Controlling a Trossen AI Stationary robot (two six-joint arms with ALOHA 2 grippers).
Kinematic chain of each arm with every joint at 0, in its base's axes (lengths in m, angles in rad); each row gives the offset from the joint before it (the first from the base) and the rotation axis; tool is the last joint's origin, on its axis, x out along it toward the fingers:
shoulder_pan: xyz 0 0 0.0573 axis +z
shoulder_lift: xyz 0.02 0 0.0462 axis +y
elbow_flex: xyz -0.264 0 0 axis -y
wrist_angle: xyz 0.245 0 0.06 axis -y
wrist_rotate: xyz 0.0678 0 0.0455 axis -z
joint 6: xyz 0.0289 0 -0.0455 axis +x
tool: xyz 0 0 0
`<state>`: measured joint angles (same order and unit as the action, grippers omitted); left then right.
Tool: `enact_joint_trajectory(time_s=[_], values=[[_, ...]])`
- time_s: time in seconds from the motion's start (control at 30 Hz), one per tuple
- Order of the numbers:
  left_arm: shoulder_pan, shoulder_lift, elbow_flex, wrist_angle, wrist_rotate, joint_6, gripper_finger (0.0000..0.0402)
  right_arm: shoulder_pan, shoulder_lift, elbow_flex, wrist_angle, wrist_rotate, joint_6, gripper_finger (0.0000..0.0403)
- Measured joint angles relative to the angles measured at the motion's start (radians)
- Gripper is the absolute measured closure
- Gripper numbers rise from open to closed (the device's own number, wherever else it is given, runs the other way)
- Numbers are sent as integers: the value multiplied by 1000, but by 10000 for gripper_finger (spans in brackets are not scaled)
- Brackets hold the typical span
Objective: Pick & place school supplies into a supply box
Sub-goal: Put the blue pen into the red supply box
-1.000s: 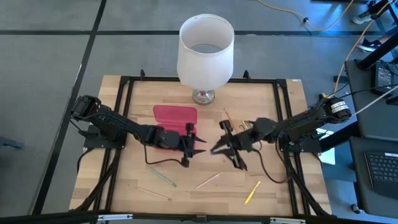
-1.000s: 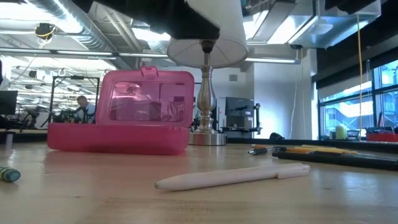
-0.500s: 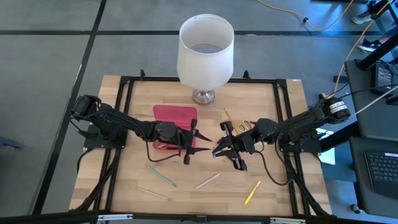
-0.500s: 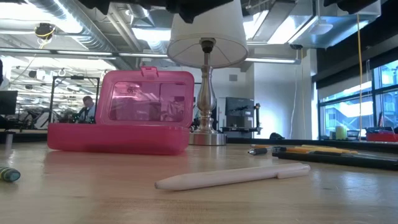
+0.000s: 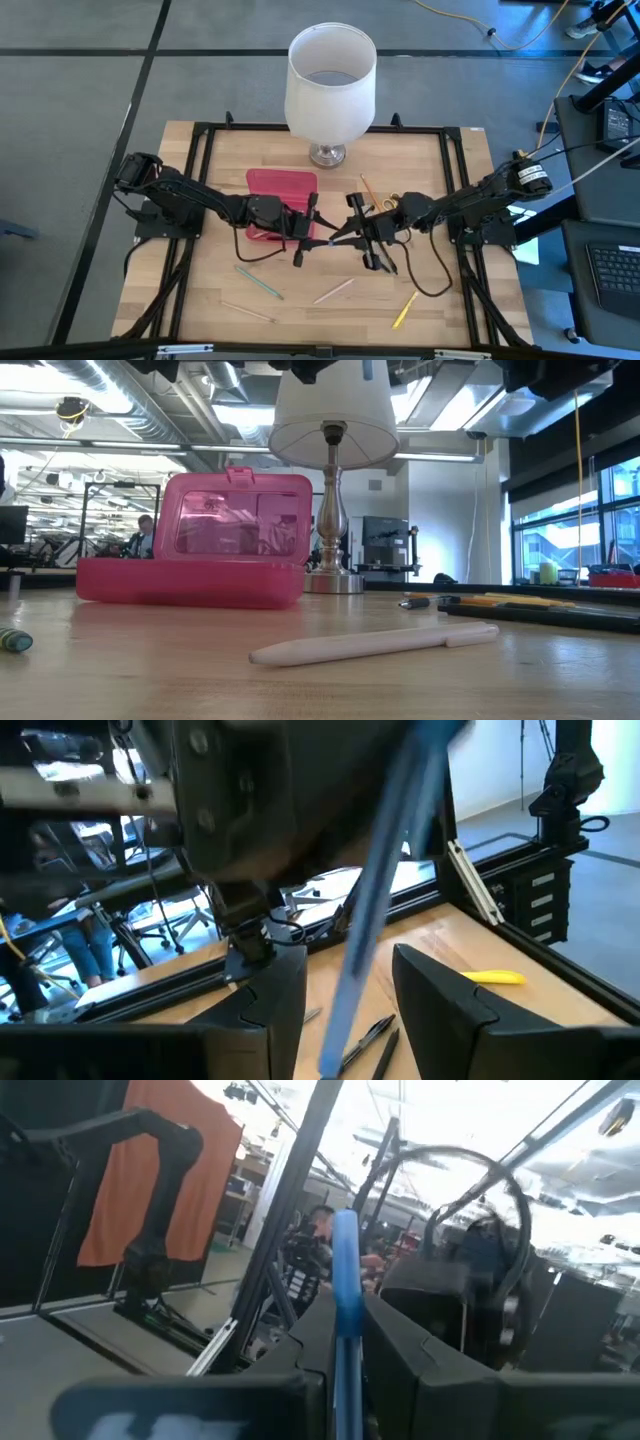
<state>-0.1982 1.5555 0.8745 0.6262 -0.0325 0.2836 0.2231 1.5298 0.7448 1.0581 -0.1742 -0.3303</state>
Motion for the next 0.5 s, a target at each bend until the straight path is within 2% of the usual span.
enact_joint_trajectory(time_s=[0.2, 0.37, 0.5], values=[[0, 0, 0, -6, 0, 0, 259, -11, 42, 0, -11, 30, 10, 357], [0, 0, 0, -74, -5, 0, 259, -11, 49, 0, -10, 50, 10, 357], [0, 0, 0, -134, -55, -8, 263, -11, 49, 0, -24, 50, 12, 357]])
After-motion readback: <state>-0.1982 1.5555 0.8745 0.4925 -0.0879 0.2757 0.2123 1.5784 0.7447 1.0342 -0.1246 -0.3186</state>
